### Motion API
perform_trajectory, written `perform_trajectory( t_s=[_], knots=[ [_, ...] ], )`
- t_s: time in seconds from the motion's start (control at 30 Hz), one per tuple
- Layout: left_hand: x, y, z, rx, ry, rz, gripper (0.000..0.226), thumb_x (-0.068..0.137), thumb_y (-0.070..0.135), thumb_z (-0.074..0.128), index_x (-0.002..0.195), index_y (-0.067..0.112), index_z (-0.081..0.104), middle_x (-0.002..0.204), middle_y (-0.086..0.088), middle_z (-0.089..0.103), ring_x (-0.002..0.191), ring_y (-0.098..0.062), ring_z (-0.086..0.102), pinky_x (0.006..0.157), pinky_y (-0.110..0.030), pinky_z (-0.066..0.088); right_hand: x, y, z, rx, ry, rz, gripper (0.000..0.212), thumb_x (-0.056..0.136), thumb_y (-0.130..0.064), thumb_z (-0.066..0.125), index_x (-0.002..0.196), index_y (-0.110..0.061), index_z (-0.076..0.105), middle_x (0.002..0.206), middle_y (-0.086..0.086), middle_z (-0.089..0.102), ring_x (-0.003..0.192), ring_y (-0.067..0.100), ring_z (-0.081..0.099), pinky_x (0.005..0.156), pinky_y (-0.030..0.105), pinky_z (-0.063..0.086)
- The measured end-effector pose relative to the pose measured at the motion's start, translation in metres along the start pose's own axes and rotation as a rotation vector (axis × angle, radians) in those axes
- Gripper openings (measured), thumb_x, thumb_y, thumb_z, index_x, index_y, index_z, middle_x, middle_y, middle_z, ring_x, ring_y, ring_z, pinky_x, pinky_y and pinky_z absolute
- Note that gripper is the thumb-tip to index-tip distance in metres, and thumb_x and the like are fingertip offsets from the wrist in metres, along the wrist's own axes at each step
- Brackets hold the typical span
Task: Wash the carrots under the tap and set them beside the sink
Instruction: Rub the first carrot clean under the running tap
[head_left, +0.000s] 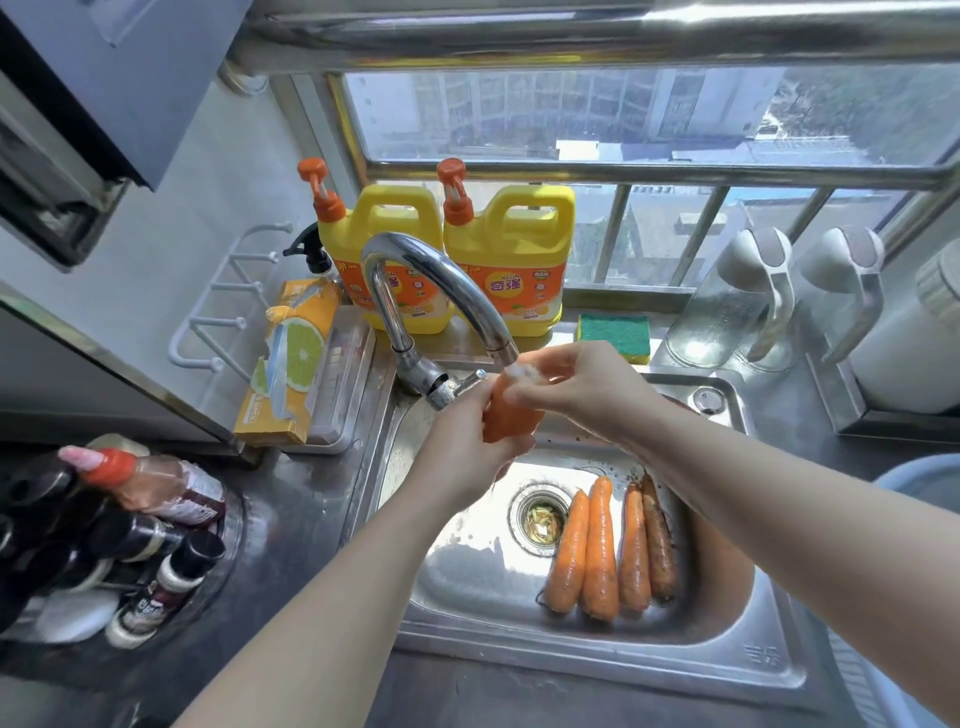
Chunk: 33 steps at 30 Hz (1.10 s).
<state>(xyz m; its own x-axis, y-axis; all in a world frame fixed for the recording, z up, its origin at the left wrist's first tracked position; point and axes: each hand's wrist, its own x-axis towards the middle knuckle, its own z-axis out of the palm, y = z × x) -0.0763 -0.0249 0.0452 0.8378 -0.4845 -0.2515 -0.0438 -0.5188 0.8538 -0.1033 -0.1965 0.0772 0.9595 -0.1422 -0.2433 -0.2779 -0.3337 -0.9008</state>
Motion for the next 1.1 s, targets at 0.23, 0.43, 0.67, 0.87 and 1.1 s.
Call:
perform_trajectory(
  t_s=[0.23,0.43,0.67,0.87,1.1],
  knots=[
    [-0.007,0.0,0.01,-0.254,0.012,-0.177,0.059,0.064,0.052,0.081,0.115,0.047,0.051,0.113,0.013,0.066,0.1,-0.016,0.07,0.074,-0.047,0.063,-0.011,0.019,0.002,-0.003,-0.108,0.023,0.063,0.077,-0.033,0.087,0.134,-0.021,0.062,0.111,-0.007,0.073,0.102,0.006,0.07,0.097,0.032,0.054],
    [-0.003,0.0,0.015,-0.513,-0.057,-0.326,0.071,0.091,0.027,0.074,0.145,0.03,0.029,0.131,-0.009,0.059,0.099,-0.028,0.074,0.074,-0.044,0.063,-0.032,0.039,0.005,0.372,-0.42,0.177,0.048,0.088,-0.028,0.076,0.133,-0.025,0.06,0.12,0.004,0.072,0.109,0.022,0.069,0.091,0.033,0.055],
    [-0.002,0.005,0.015,-0.416,-0.083,-0.342,0.047,0.102,0.047,0.049,0.143,0.025,0.044,0.137,-0.001,0.056,0.116,-0.019,0.059,0.094,-0.042,0.056,-0.039,0.032,0.014,-0.238,-0.17,0.188,0.055,0.083,-0.011,0.072,0.13,-0.021,0.045,0.097,0.002,0.063,0.075,0.015,0.063,0.062,0.028,0.053],
    [0.005,0.012,0.023,-0.79,0.025,-0.347,0.03,0.105,0.039,0.047,0.13,0.025,0.055,0.124,-0.008,0.062,0.104,-0.021,0.061,0.089,-0.045,0.05,-0.035,0.022,0.016,-0.314,-0.157,0.143,0.05,0.082,-0.014,0.07,0.123,-0.021,0.043,0.1,0.003,0.062,0.079,0.017,0.061,0.064,0.031,0.051],
    [0.011,0.025,0.026,-1.037,0.017,-0.467,0.037,0.105,0.043,0.045,0.128,0.017,0.059,0.128,-0.011,0.064,0.103,-0.028,0.064,0.077,-0.048,0.057,-0.027,0.022,0.013,-0.402,-0.06,0.142,0.057,0.063,-0.044,0.084,0.109,-0.026,0.057,0.095,-0.004,0.07,0.089,0.021,0.066,0.084,0.044,0.054]
  ],
)
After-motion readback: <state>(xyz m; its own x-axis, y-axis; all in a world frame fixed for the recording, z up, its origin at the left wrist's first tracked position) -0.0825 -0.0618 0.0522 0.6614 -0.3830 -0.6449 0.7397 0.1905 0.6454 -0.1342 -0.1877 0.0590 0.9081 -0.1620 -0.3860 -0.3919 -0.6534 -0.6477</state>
